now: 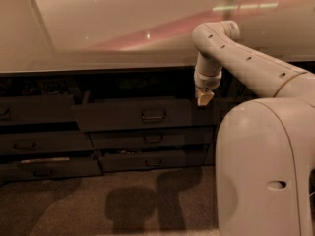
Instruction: Open top drawer
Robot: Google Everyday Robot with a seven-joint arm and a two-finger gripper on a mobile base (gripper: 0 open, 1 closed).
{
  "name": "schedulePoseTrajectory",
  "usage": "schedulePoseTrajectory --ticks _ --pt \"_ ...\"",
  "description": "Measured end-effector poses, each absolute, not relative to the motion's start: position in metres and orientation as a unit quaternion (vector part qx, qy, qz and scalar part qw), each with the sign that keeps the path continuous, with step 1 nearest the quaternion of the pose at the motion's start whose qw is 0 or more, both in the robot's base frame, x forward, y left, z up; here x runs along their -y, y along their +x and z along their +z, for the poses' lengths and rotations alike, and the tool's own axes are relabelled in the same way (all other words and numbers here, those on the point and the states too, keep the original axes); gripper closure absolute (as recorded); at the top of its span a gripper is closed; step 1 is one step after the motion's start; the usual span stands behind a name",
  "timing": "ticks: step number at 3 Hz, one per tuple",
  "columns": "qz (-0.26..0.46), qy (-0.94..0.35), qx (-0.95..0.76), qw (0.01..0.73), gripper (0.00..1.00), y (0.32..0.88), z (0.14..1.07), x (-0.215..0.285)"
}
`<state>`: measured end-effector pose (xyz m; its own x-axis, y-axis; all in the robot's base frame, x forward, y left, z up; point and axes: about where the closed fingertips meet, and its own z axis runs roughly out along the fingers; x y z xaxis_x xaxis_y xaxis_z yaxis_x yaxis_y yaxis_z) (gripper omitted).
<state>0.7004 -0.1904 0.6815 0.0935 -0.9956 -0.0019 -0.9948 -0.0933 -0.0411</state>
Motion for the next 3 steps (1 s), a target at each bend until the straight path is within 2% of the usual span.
schedulePoseTrajectory --ticks 3 --pt "-0.01 -0.74 -0.672 0.015 1.0 0.6942 0.6813 0.1898"
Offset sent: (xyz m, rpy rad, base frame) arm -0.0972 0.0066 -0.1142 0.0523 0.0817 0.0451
